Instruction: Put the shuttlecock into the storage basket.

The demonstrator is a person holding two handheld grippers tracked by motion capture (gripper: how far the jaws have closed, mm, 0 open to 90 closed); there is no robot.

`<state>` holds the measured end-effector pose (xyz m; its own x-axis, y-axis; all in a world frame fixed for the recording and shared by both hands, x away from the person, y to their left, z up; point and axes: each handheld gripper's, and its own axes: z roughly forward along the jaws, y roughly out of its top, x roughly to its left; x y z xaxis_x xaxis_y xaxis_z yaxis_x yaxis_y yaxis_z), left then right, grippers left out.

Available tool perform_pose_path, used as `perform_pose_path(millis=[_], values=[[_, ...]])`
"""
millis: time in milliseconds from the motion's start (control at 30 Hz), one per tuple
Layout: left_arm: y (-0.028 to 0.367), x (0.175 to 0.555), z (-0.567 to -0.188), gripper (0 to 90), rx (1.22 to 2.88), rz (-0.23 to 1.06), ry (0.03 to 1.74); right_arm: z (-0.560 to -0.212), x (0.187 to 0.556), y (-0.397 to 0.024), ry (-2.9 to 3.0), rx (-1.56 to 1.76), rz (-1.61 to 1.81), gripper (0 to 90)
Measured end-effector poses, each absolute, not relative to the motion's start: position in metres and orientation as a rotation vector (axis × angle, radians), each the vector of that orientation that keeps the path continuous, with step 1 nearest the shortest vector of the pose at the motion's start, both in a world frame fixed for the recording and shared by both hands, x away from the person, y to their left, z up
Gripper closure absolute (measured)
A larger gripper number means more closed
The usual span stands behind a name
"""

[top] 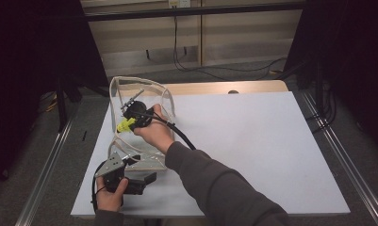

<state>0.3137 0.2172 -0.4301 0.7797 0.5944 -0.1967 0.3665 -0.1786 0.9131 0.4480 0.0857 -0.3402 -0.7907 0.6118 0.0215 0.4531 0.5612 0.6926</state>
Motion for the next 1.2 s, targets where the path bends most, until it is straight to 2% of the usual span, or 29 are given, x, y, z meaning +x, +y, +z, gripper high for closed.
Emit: perform_pose_path(millis=[1100, 1200], values=[[0.218, 0.314, -0.431, 2.8, 1.801, 0.238, 0.743, -0.357, 0.451, 0.092, 2.619, 0.931, 1.022, 80.0], [0.218, 0.314, -0.431, 2.8, 1.801, 0.238, 0.743, -0.357, 0.451, 0.091, 2.622, 0.931, 1.026, 85.6]])
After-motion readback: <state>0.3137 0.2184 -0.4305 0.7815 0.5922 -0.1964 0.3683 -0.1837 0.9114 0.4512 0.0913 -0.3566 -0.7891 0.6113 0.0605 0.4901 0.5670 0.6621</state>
